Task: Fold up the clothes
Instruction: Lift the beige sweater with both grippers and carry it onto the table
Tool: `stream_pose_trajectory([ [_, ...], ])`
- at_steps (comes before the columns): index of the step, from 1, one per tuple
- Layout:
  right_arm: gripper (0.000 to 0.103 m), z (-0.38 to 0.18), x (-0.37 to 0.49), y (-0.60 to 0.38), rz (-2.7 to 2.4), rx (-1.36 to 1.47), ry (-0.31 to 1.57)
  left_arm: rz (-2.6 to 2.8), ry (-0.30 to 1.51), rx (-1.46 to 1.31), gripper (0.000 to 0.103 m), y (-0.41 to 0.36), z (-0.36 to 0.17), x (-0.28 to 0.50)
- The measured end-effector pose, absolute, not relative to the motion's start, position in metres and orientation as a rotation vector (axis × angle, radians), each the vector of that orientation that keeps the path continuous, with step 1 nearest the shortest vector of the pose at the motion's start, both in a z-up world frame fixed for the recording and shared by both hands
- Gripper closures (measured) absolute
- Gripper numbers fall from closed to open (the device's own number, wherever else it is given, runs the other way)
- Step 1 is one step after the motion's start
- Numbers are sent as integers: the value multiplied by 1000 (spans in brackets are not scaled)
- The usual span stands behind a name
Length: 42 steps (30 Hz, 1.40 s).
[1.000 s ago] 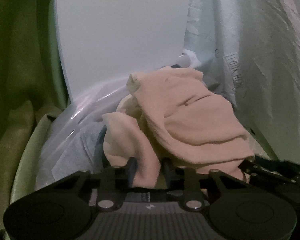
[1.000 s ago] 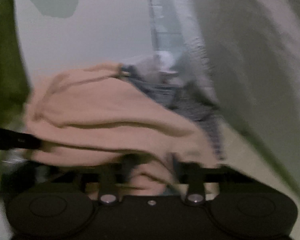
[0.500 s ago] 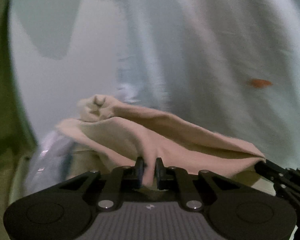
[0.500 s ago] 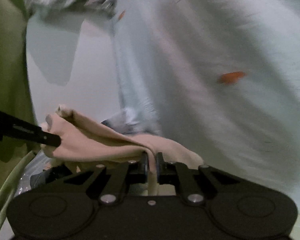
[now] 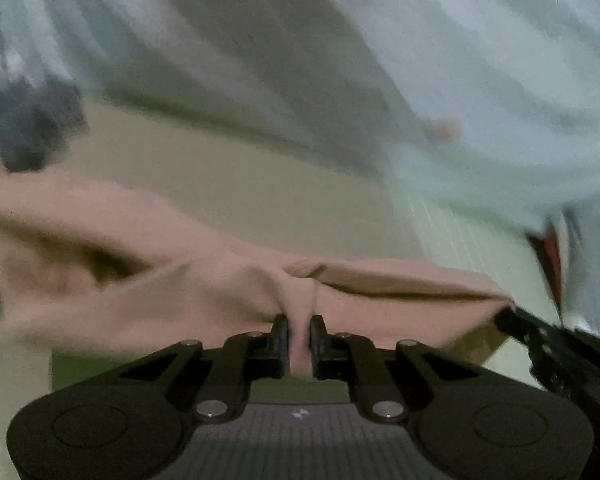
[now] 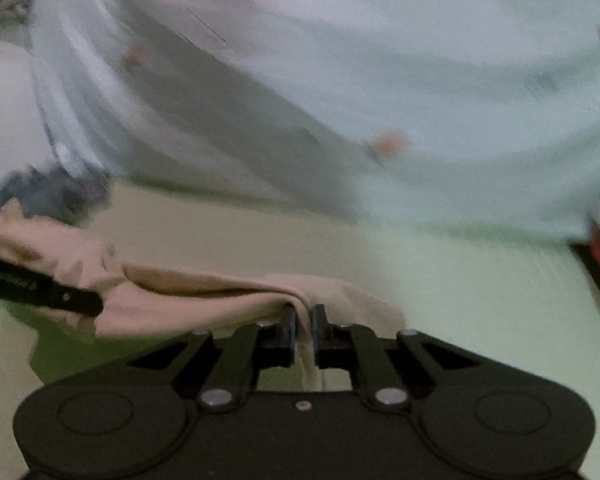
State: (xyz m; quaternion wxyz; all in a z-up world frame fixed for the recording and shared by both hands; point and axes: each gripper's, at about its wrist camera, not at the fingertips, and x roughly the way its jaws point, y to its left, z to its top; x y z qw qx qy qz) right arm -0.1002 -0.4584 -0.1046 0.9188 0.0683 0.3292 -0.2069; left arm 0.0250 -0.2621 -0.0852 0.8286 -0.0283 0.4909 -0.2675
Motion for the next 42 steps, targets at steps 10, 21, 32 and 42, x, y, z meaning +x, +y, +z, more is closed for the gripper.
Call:
stream_pose_trajectory([
  [10,57,-131,-181,-510,-362,193,827,-377,1123,-117,77,-282,-122,-34],
  [21,24,-151,-165,-540,-303,257,816,-91,1084,-358,36,-217,-137,-61],
  [32,17,-203,-88,-530,-223,52,881,-138,1091,-535,20,-212,-153,-43],
  [42,75,-208,-104,-535,-148,93,864,-144,1189,-563,86,-221,-172,-21],
])
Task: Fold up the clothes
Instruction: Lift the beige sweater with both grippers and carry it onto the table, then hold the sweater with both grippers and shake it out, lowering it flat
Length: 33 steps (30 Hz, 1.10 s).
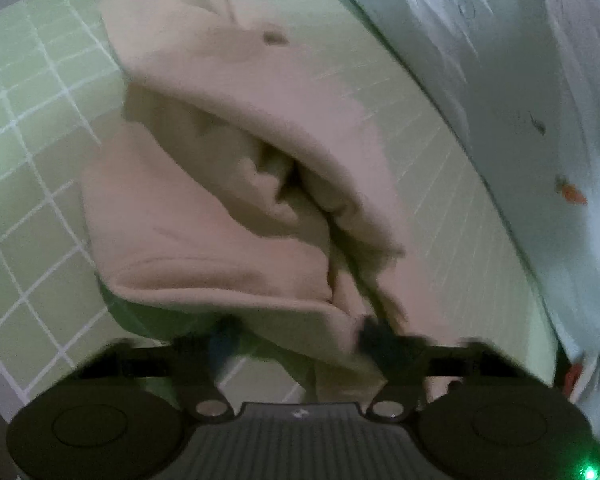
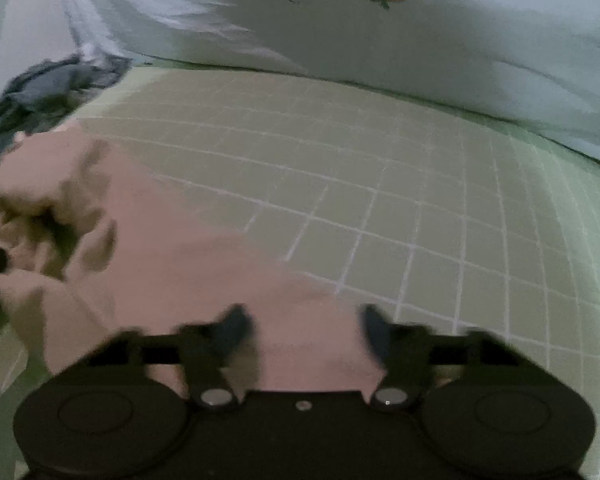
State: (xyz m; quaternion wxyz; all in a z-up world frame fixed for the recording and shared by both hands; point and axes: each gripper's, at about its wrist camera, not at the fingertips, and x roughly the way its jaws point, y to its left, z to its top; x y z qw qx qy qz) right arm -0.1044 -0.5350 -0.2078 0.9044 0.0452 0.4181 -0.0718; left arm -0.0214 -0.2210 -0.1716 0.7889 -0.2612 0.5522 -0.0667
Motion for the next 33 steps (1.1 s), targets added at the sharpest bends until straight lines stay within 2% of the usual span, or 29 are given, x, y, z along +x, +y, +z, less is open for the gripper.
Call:
stream_pose_trajectory([
  [1,96,-207,-109,-535,-126,83,857,-155,1201,-557,95,-224,-173,-21],
  [2,97,-207,-115,-535,-115,62,857,-166,1212,-551,96,-226,-175,-21],
  [8,98,-201,-154,-558,-280,-50,846,-224,1207,-403,98,-247,-164,-32],
  [13,98,-196,-207,-619,-637,-130,882,-194,1173,-194,98,-252,-148,-53],
  [17,98,-197,-249,-669,-857,-97,962,-95,1097,-73,98,-236,-136,-61],
  [20,97,-188,-269,-681,-862,47,939,-75,1067,-76,97,-227,-130,-58],
  [21,95,-185,-271,-677,-859,72,924,-76,1068,-86,97,-226,-130,-59],
  [23,78,-179,-271,-666,-835,105,885,-95,1060,-79,95,-231,-129,-59],
  [24,61,-175,-268,-661,-814,118,855,-105,1053,-71,90,-233,-128,-58],
  [25,50,-172,-265,-656,-790,134,825,-125,1053,-62,85,-232,-128,-60],
  [27,37,-167,-255,-642,-725,183,777,-166,1058,-48,64,-231,-130,-62],
  [29,26,-167,-244,-628,-630,228,748,-201,1067,-41,55,-233,-133,-58],
  [30,24,-169,-236,-622,-574,244,745,-215,1074,-35,51,-234,-135,-57],
  [33,21,-180,-208,-608,-448,251,774,-234,1096,-52,51,-235,-142,-54],
])
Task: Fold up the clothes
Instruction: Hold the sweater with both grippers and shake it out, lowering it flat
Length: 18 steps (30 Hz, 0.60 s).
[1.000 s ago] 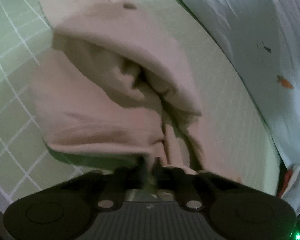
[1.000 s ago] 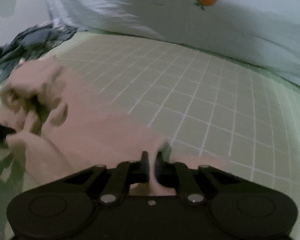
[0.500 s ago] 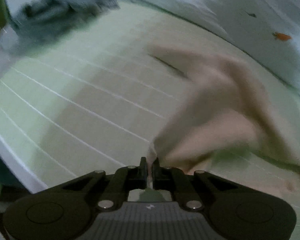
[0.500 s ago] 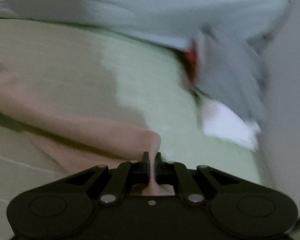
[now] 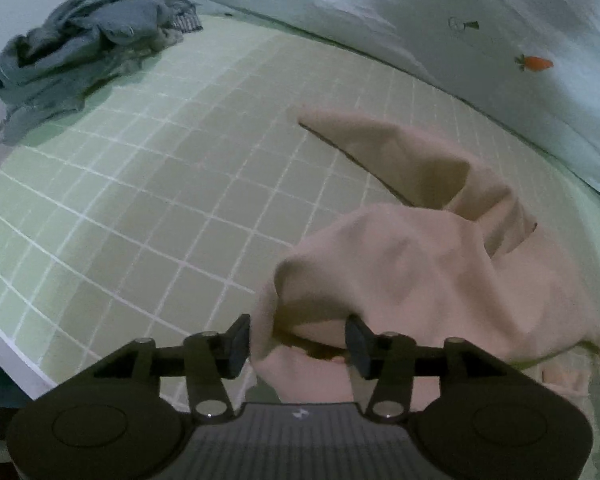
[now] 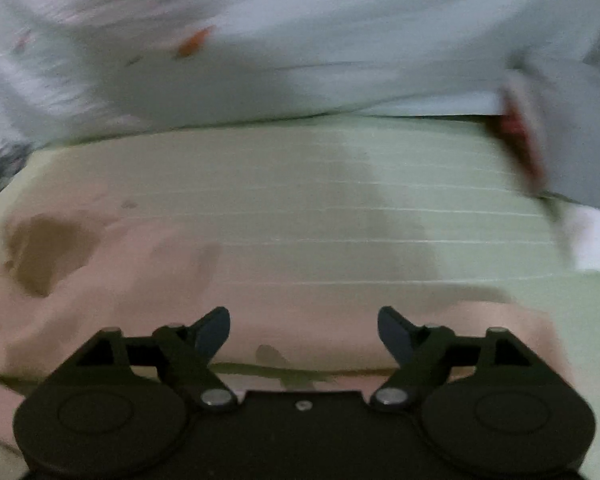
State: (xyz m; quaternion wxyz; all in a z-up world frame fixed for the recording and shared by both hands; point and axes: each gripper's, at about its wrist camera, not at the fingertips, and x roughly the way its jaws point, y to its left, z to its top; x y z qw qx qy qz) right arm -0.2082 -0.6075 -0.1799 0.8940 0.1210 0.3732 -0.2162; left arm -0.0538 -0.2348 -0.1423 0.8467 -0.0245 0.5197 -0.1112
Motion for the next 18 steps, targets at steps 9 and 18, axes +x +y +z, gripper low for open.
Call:
stream_pose_trajectory([
  [9,20,-196,-163,-587,-421,308,838,-239,1136,-100,94,-231,-149,-41],
  [18,93,-178,-188,-564,-369,159,791,-256,1080,-139,98,-228,-132,-62],
])
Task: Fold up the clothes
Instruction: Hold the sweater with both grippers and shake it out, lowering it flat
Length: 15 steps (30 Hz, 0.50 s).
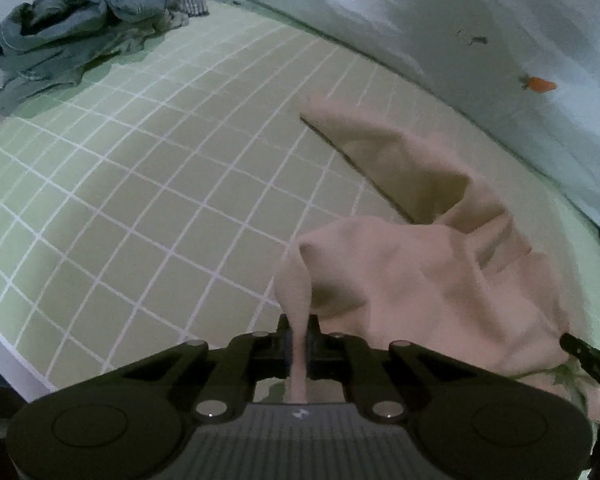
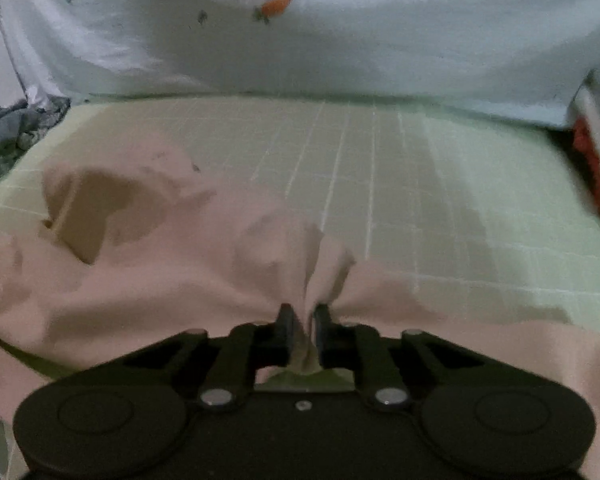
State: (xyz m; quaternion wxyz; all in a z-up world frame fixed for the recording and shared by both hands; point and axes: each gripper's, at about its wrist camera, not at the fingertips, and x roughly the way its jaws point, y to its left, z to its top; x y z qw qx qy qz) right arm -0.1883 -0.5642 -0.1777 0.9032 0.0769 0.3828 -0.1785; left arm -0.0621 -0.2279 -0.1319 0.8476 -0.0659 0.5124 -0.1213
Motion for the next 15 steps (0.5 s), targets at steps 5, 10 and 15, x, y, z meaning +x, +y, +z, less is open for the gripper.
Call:
stream_pose_trajectory([
  [5,94,-123,-248,-549,-400,152,631,-262,950,-136,98,-217,-90,-96],
  [10,94,-75,-291,-551,-423,183,501,-275,865,-165,98,-209,-50,-118],
  [15,94,-24,-294,-549,-428,151,358,-301,716,-146,98,-223,6,-119],
])
